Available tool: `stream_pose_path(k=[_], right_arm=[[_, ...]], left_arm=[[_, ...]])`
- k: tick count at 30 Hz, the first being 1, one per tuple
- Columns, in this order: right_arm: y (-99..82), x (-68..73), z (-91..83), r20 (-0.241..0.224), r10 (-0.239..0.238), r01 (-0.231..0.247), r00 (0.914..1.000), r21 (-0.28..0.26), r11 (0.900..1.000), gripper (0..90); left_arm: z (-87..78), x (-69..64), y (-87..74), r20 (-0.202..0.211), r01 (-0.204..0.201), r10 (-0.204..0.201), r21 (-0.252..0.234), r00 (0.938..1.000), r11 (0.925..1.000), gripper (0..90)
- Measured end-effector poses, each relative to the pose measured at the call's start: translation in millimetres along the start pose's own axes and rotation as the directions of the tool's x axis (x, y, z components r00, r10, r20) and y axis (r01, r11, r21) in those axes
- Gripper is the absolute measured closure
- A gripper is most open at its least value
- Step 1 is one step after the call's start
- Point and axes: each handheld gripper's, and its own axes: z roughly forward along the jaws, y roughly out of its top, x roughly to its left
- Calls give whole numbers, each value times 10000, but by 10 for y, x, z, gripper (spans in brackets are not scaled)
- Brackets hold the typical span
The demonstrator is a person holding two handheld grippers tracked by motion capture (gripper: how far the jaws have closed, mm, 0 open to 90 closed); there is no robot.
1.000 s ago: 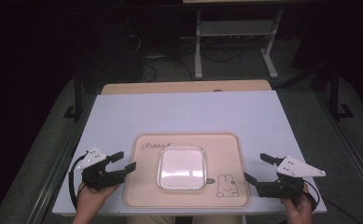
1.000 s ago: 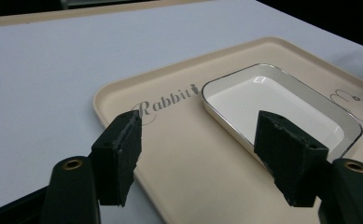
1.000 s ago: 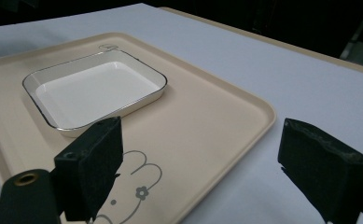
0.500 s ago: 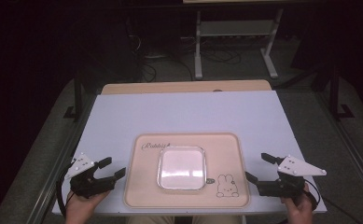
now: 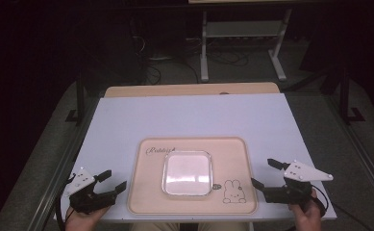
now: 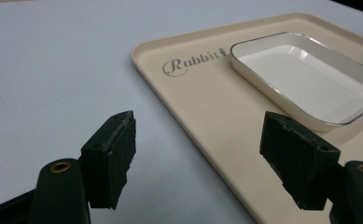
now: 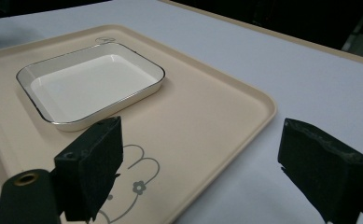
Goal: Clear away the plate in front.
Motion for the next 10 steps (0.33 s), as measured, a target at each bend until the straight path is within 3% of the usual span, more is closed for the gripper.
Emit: stream_pose_path(k=[10], right_arm=[[11,34,44,-143,-107,109,9998,117,9999,131]], left_arm=[[4,43,-14,-190,-48,47,-71,9998,10000,267]])
